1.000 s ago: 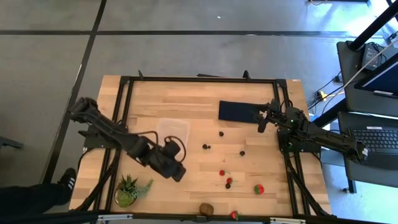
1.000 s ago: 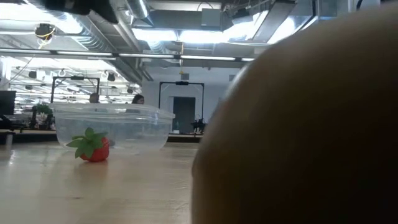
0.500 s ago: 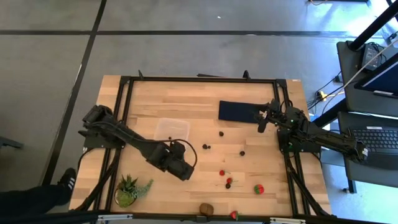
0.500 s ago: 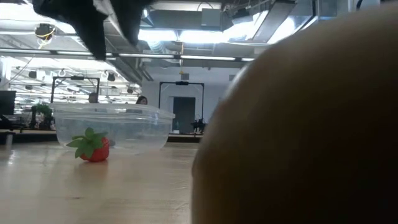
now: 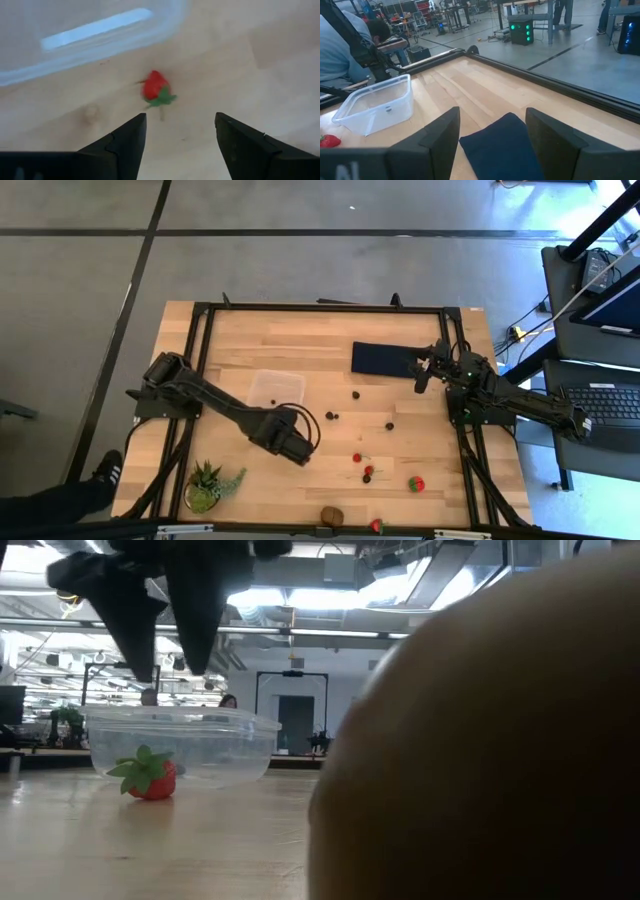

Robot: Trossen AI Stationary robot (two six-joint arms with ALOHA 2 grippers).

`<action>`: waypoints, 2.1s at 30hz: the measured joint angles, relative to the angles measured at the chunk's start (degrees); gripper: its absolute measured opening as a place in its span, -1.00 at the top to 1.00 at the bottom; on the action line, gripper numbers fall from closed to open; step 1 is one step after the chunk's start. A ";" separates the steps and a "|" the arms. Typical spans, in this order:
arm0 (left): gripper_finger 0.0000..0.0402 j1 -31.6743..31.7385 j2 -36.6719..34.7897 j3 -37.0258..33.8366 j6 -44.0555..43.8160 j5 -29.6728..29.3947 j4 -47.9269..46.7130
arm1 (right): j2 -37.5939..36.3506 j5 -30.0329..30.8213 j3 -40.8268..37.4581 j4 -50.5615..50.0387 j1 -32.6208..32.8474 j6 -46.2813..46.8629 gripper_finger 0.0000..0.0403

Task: Pick and placing Produce into tupperware
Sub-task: Put the left strawberry into the transparent bin

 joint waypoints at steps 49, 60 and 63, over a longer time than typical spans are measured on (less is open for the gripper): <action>-0.11 2.61 7.39 -8.43 -11.37 5.66 10.79 | 0.72 -0.33 0.00 -0.02 0.11 -0.44 -0.13; -0.11 3.96 7.39 -8.43 -7.09 5.67 10.90 | 0.79 -0.33 0.00 -0.07 0.11 -0.42 -0.13; -0.12 3.96 7.39 -8.43 -7.09 5.68 10.92 | 0.79 -0.33 0.00 -0.07 0.11 -0.44 -0.13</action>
